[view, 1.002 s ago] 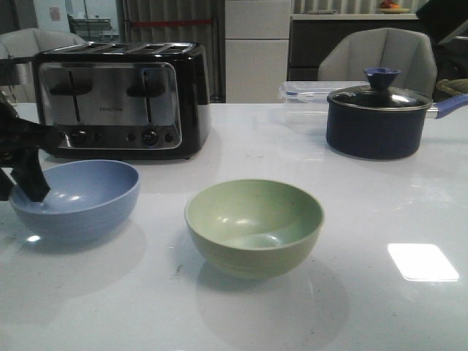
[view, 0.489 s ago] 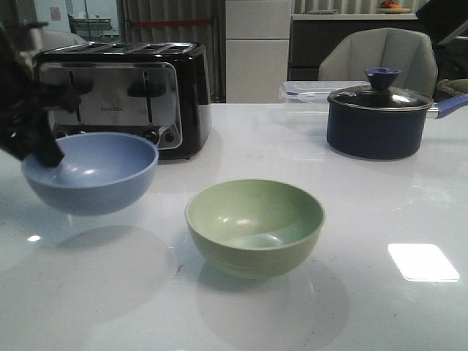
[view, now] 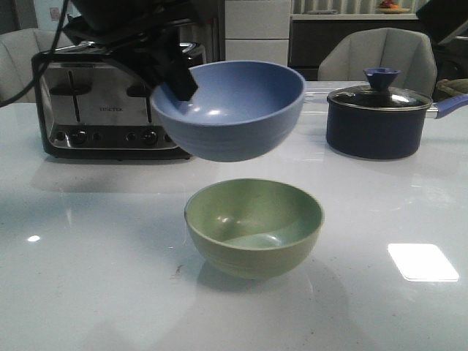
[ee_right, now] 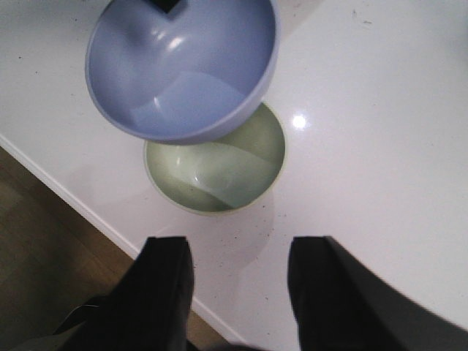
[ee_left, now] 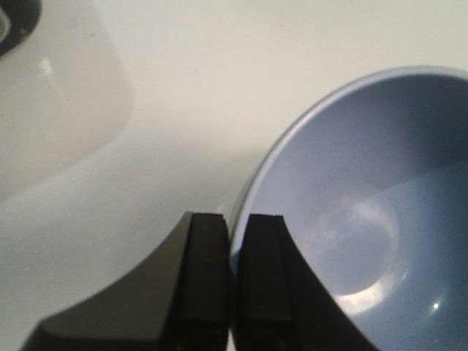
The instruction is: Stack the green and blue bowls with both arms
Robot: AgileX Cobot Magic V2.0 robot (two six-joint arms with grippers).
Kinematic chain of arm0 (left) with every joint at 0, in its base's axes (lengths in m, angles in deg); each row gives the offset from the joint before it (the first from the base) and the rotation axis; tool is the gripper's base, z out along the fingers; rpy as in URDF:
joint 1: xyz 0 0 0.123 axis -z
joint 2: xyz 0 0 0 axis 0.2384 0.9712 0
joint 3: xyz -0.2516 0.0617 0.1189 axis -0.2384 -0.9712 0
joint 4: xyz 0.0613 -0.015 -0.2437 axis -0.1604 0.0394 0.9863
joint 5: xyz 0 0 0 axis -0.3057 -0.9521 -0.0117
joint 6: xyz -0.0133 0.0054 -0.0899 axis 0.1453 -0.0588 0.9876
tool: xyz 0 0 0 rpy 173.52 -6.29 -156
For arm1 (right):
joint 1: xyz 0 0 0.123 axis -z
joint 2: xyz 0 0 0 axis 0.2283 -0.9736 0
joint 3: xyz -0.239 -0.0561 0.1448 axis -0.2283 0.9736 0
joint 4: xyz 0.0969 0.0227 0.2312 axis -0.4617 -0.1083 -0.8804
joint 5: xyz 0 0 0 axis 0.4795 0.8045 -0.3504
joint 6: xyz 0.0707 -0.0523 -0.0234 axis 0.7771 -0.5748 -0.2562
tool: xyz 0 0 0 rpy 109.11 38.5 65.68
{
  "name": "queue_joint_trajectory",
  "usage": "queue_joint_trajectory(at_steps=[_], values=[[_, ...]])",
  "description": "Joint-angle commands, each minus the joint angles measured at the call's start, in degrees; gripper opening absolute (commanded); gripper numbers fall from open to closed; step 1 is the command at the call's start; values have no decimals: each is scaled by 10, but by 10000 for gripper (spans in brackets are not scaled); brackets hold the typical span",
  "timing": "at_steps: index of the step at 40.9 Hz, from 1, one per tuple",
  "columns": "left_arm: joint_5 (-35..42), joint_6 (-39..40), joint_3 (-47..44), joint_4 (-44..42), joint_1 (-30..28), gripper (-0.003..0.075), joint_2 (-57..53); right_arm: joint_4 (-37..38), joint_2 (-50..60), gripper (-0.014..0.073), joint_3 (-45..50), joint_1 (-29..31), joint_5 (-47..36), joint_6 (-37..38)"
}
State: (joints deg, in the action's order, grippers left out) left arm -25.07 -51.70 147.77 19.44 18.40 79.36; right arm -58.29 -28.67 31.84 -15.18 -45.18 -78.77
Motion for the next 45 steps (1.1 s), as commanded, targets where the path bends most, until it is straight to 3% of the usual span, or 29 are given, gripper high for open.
queue_joint_trajectory(at_steps=[1, 17, 22, 30, 45], values=[[36, 0, 20, 11, 19, 93, -13, 0, 6, 426, -15, 1, -36, -8], [31, 1, 20, 42, 23, 103, 78, 0, 6, 426, -15, 1, -36, -8], [34, 1, 20, 45, 23, 193, 88, 0, 6, 426, -15, 1, -36, -8], [30, 1, 21, 45, 23, 431, 80, 0, 6, 426, -15, 1, -36, -8], [-13, 1, -4, -16, 31, 437, -60, 0, 6, 426, -15, 1, -36, -8]])
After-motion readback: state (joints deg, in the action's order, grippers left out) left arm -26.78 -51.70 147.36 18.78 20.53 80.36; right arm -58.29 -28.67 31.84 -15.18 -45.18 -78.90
